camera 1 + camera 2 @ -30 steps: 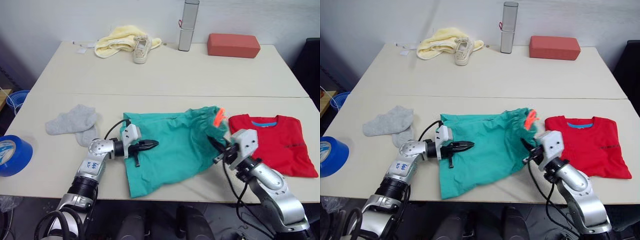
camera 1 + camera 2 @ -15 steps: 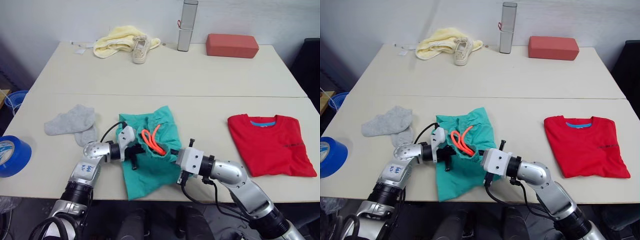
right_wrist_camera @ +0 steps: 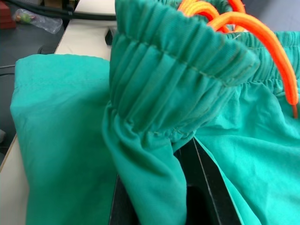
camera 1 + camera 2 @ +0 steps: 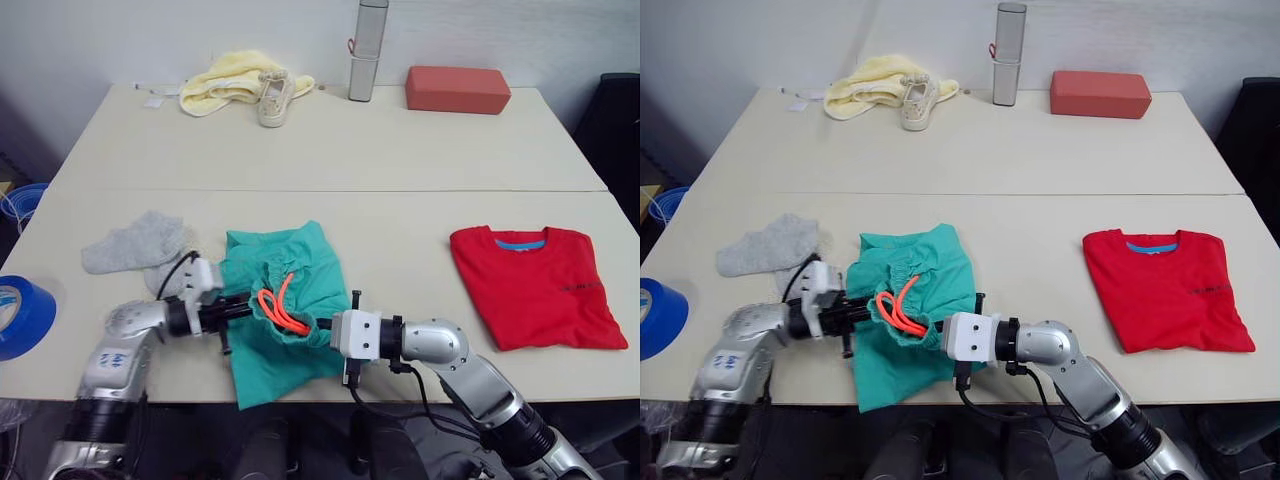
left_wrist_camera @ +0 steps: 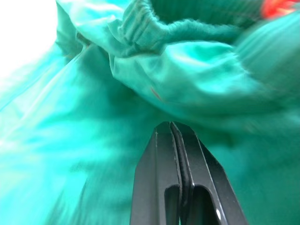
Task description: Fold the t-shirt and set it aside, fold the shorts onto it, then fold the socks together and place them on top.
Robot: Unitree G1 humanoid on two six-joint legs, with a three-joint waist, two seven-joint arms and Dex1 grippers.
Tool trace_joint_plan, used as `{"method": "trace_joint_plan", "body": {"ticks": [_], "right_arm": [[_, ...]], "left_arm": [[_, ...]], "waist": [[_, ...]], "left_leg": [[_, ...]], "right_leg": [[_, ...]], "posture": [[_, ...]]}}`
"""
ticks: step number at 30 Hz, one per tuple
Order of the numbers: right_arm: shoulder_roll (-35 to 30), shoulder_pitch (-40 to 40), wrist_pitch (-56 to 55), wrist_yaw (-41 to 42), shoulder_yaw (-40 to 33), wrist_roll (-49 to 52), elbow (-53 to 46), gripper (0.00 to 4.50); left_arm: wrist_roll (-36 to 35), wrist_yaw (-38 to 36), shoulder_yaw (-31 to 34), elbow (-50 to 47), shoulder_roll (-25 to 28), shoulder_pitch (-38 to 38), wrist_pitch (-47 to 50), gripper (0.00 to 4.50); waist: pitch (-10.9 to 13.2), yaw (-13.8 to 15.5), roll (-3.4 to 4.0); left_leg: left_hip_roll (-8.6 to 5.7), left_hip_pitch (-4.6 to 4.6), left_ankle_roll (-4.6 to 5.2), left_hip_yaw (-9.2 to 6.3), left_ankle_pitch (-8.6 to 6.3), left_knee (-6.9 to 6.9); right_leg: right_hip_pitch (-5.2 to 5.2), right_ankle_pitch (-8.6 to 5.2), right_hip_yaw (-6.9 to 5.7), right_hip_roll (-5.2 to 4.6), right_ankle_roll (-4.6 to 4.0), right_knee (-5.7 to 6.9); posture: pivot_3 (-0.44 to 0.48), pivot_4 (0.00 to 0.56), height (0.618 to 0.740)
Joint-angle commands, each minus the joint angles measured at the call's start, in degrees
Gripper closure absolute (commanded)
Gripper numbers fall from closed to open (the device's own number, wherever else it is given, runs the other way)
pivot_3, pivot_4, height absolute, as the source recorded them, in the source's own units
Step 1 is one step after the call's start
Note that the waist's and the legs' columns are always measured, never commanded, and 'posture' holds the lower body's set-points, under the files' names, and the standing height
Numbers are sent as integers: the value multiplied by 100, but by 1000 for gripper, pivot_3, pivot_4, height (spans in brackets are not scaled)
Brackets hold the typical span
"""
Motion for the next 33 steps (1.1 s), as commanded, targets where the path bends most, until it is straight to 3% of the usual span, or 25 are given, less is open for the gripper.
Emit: {"method": "trace_joint_plan", "body": {"ticks": [1,5,6,12,16,22,24,26,31,33], "right_arm": [[170,-204,38,71,-40,90,34,4481],[410,-414,635,247,33,317,216,4481],[481,-472,765,294,-8,416,266,3966],[522,-840,1879,1514,-398,2075,147,2119],[-144,-1023,3068,2492,-1092,3667,-111,791],[-989,-1166,4283,2499,-2095,4660,342,791],[-1199,-1149,4378,2465,-2229,4532,615,432],[-1407,-1119,4432,2522,-2176,4332,831,36],[-1568,-1316,4902,2222,-1880,3878,1402,36],[-1436,-1573,5525,1942,-1794,3868,1793,36]], "left_arm": [[-15,147,82,-198,-20,78,-53,4500],[224,259,-124,-22,-203,136,-331,4500],[300,289,-189,42,-251,112,-387,4500],[565,459,-361,387,-445,4,-651,4500],[563,488,-254,444,-391,57,-748,4500],[-123,-16,516,-32,205,629,-621,4500],[-483,-182,834,-364,473,889,-316,4500],[-841,-194,1088,-865,692,1094,69,4500],[-1653,84,1537,-1950,1056,1264,1072,4500],[-1822,366,1405,-2256,995,1037,1343,4500]], "waist": [[0,1,0],[0,5,0],[0,5,0],[0,3,0],[0,17,0],[0,-31,-1],[3,-22,2],[7,-6,10],[8,9,12],[9,2,14]], "left_leg": [[0,0,-1,-1,0,1],[-2,-1,-1,-1,0,-1],[-2,-1,0,-1,0,-1],[-2,-2,0,-2,0,-1],[-2,-2,6,-5,-2,1],[-4,-2,24,-10,-15,-13],[-1,-3,5,-12,-9,-21],[-1,-3,-4,-14,-4,-21],[-7,-9,-1,-15,-6,-16],[-8,-10,-1,-13,-6,-15]], "right_leg": [[0,0,-1,0,0,0],[0,0,-3,-1,0,-1],[0,0,-3,-2,0,-2],[-1,0,-6,-1,0,1],[2,0,-10,-5,0,-2],[-3,-3,-19,-15,-8,-8],[-8,-10,-24,-14,-19,-4],[-9,-11,-27,-14,-22,-6],[-1,-9,-27,-23,-17,-17],[-1,-8,-26,-24,-16,-18]], "posture": [[0,150,740],[0,150,740],[0,150,740],[0,150,740],[0,150,740],[0,150,740],[0,150,740],[0,150,740],[0,150,740],[0,150,740]]}}
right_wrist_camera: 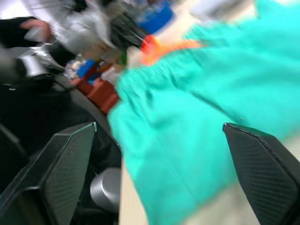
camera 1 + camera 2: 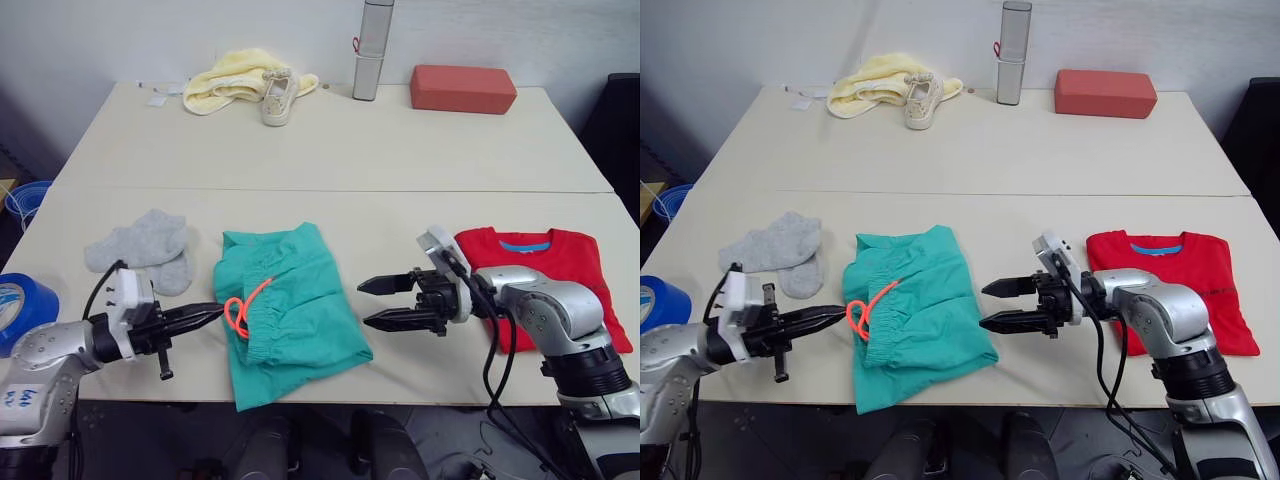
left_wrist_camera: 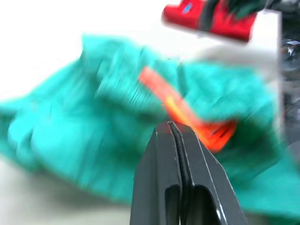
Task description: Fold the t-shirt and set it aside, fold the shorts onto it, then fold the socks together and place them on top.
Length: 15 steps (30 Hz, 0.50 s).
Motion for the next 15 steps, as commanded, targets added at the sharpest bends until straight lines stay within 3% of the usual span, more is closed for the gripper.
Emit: {"method": "trace_joint_plan", "body": {"ticks": [1,7,14,15], "right_arm": [[180,-414,907,-454,23,2,494,36],[828,-1009,1458,-1099,68,-246,1280,36],[1968,-813,-1940,-381,-695,-436,1034,36],[2146,-731,-2533,-236,-720,-545,980,206]], "left_arm": [[-342,410,-108,-569,-78,-317,399,4500],[204,821,-1052,-553,-544,-986,348,4500],[1197,1185,-1772,103,-1202,-1317,-322,4500],[1270,1175,-1832,193,-1238,-1337,-356,4500]], "waist": [[2,-1,3],[2,-17,3],[2,1,2],[2,0,1]], "left_leg": [[0,1,0,0,1,0],[0,1,-11,3,14,-1],[0,-5,11,11,26,5],[0,-5,13,13,27,4]], "right_leg": [[1,0,0,0,0,1],[-6,0,-2,6,0,19],[-5,4,-9,22,7,23],[-4,8,-7,25,14,38]], "posture": [[0,150,740],[0,150,740],[0,150,740],[0,150,740]]}}
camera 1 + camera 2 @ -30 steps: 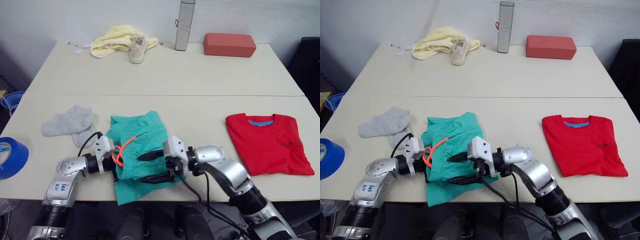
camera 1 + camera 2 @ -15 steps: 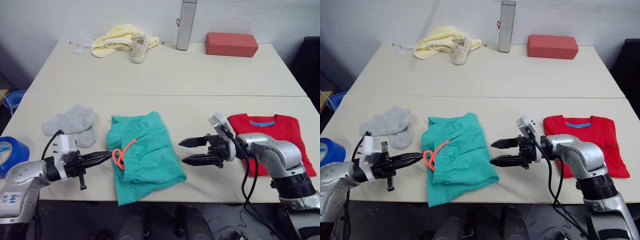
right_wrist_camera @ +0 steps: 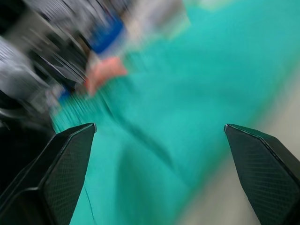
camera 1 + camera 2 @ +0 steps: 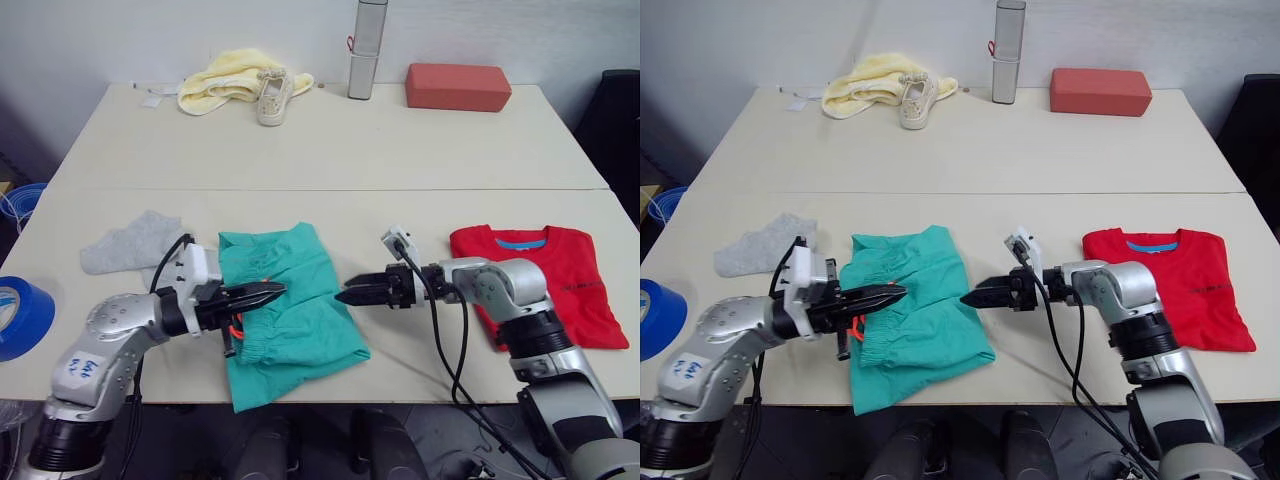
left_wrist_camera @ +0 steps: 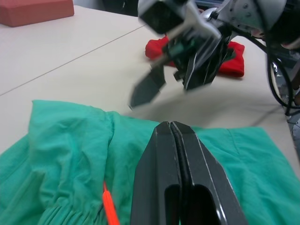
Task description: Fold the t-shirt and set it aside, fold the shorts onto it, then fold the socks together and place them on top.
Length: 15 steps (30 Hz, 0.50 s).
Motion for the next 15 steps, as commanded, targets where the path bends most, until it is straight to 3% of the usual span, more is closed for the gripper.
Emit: {"method": "trace_joint_plan", "body": {"ticks": [1,4,13,15], "right_arm": [[349,190,-1730,516,-256,-164,-379,403],[325,435,-2787,1051,326,-824,-458,1388],[503,632,-4985,695,1102,-2455,399,4369],[528,635,-5044,465,1219,-2768,695,4478]], "left_arm": [[350,82,-136,216,-71,-85,-289,4500],[512,25,-232,325,-42,-85,-347,4500],[689,225,-219,439,16,-24,-70,4500],[723,261,-240,529,-13,-13,-51,4500]], "waist": [[0,1,0],[0,7,-1],[0,-12,-1],[0,-13,-1]], "left_leg": [[0,0,3,1,2,1],[0,1,5,1,1,1],[0,6,-19,0,-5,6],[0,8,-21,0,-4,5]], "right_leg": [[0,1,0,1,1,2],[4,1,-7,-1,3,0],[1,3,-5,-5,5,1],[2,3,-4,-5,4,3]], "posture": [[0,150,740],[0,150,740],[0,150,740],[0,150,740]]}}
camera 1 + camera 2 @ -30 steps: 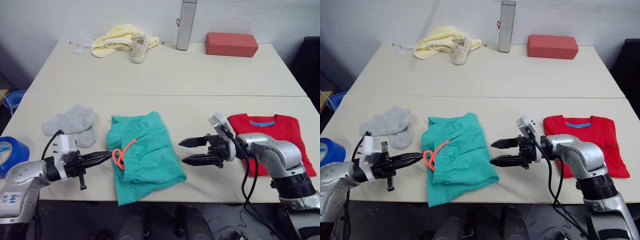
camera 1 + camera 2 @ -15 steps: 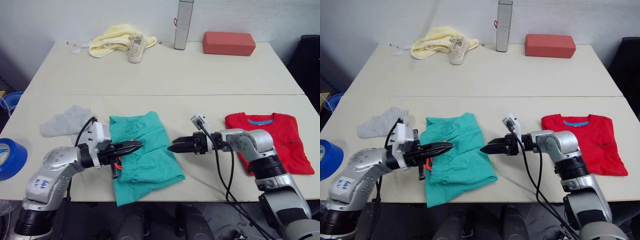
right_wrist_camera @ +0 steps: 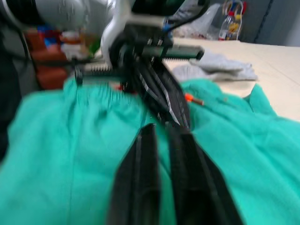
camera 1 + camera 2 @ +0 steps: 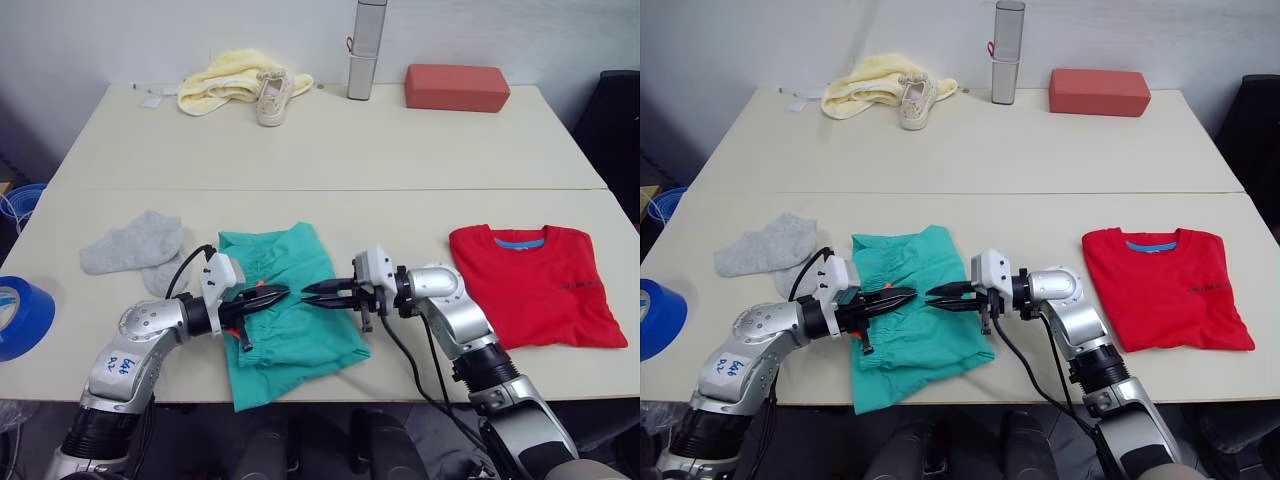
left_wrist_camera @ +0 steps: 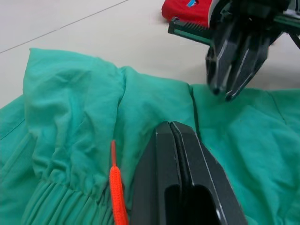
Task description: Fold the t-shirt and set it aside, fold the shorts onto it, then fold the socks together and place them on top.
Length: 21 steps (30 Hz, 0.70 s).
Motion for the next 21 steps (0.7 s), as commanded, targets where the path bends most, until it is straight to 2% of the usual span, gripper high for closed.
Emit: {"method": "trace_joint_plan", "body": {"ticks": [1,6,12,16,19,21], "right_arm": [[28,-2,-317,-300,230,-516,367,4478],[-118,200,-462,-65,369,-536,270,4478],[-774,663,-493,553,121,-71,-273,4478],[-924,631,-475,773,-259,499,-389,4478],[-774,367,127,561,-462,921,-739,4478],[-664,189,441,494,-386,953,-856,4478]], "left_arm": [[74,86,15,120,-25,26,57,4500],[283,211,40,611,-75,91,-83,4500],[456,284,246,1147,-44,128,-506,4500],[-13,-351,468,1057,-37,134,-901,4500],[-527,-861,609,771,-18,-42,-874,4500],[-588,-971,551,695,17,-362,-767,4500]], "waist": [[0,0,0],[0,1,0],[-1,10,0],[-1,-6,0],[0,-6,0],[0,5,0]], "left_leg": [[0,2,0,-1,1,0],[0,2,5,-1,3,1],[0,12,-2,-5,-2,2],[1,23,-8,-4,2,-1],[2,22,-11,-5,3,-5],[3,19,-13,-8,4,-3]], "right_leg": [[2,0,0,0,0,3],[2,0,-1,-2,-1,3],[14,0,-3,-8,-1,-11],[13,-2,-2,-9,-8,-1],[10,-4,-3,-9,-13,-1],[8,-5,-3,-10,-14,0]], "posture": [[0,150,740],[0,150,740],[0,150,740],[0,150,740],[0,150,740],[0,150,740]]}}
